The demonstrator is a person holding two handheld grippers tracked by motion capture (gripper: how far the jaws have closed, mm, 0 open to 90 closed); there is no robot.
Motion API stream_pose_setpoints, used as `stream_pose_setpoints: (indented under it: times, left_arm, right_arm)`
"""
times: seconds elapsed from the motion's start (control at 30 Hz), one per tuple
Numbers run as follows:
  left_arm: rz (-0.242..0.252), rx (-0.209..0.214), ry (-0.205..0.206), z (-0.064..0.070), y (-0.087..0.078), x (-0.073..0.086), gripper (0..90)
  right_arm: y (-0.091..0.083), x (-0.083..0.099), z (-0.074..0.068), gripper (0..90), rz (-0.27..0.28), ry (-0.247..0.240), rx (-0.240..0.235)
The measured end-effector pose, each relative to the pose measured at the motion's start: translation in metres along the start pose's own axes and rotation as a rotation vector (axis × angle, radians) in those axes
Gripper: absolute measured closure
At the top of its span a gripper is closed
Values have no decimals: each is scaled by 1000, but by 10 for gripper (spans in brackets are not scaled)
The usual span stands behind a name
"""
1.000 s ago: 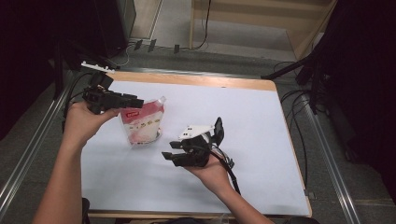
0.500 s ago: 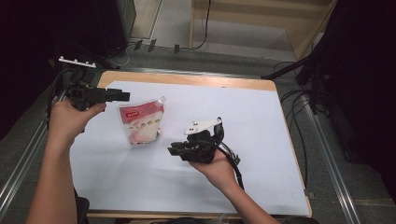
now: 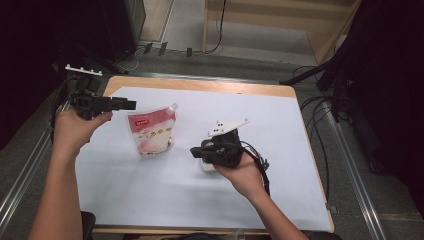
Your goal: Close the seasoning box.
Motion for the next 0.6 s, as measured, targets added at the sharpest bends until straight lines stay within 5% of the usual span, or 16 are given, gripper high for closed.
stream_pose_setpoints:
  times: [0.6]
  left_arm:
    - [-30,-15,-20,-25,18,16,477]
  right_arm:
    - [-52,-12,40,900,60,47,95]
Point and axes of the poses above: each handheld gripper's, and its own axes: y roughly forward along the jaws, x roughly out of its underside, z roughly to its right, the point moved 10 cm from there along y, roughly forward along the jaws, and after that the axes turned 1 degree about z, right-handed, at the moved point
